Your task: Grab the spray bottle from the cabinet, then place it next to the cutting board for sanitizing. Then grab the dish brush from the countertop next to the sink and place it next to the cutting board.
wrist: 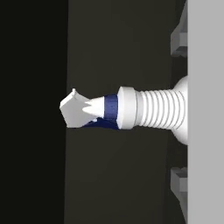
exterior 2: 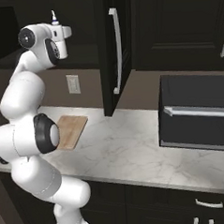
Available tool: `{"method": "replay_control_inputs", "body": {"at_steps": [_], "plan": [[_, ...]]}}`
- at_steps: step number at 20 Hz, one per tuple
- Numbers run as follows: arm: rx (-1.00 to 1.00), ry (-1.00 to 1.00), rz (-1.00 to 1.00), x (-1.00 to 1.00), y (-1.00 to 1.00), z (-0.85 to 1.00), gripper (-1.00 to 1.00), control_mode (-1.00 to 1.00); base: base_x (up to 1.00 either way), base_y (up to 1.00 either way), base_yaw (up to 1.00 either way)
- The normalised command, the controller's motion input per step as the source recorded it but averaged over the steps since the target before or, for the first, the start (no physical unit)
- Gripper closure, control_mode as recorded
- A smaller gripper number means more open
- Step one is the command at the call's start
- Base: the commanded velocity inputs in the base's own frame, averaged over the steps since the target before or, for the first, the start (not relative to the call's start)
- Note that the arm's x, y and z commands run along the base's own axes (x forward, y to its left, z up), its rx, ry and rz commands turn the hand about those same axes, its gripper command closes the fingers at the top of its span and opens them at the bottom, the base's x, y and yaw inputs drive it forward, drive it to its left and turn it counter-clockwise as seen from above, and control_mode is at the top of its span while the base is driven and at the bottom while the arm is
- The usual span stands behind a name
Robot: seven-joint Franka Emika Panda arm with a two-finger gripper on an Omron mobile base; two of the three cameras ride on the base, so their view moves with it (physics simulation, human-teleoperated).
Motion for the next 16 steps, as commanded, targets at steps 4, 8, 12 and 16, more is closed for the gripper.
{"method": "replay_control_inputs", "body": {"at_steps": [4,8,12,16], "plan": [[0.01,0.03,0.0,0.0,0.0,0.09,-1.0,-1.0,0.0,0.0,0.0],[0.0,0.05,0.0,0.0,0.0,0.19,-1.0,-1.0,0.0,0.0,0.0],[0.0,0.04,0.0,0.11,0.0,0.01,-1.0,-1.0,0.0,0.0,0.0],[0.0,0.03,0.0,0.21,0.0,0.0,-1.0,-1.0,0.0,0.0,0.0]]}}
